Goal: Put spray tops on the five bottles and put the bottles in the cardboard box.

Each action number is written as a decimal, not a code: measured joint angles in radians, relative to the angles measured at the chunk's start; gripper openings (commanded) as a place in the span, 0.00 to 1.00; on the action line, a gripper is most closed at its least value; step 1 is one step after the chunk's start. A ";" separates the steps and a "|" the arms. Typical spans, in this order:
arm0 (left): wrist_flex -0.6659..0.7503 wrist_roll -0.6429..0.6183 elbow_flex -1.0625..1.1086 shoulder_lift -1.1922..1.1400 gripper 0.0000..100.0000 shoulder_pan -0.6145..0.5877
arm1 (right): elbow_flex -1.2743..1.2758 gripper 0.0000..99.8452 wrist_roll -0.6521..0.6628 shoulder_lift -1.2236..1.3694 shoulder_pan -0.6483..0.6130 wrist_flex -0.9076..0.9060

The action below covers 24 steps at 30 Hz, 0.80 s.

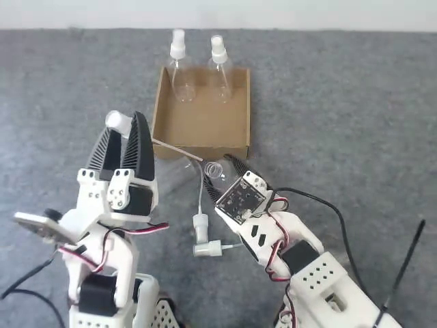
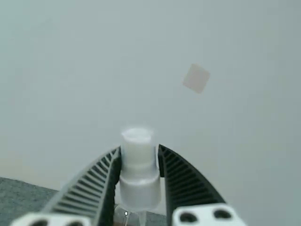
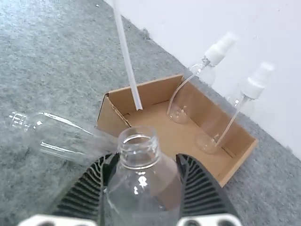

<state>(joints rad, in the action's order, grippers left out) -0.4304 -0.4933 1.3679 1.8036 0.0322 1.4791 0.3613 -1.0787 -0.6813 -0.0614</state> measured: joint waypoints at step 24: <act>-0.055 0.057 0.000 0.000 0.01 0.095 | 0.000 0.01 0.000 0.000 0.000 0.000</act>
<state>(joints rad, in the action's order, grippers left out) -0.4856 -0.4365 1.3679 1.8036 0.1274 1.4791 0.3613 -1.0787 -0.6813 -0.0614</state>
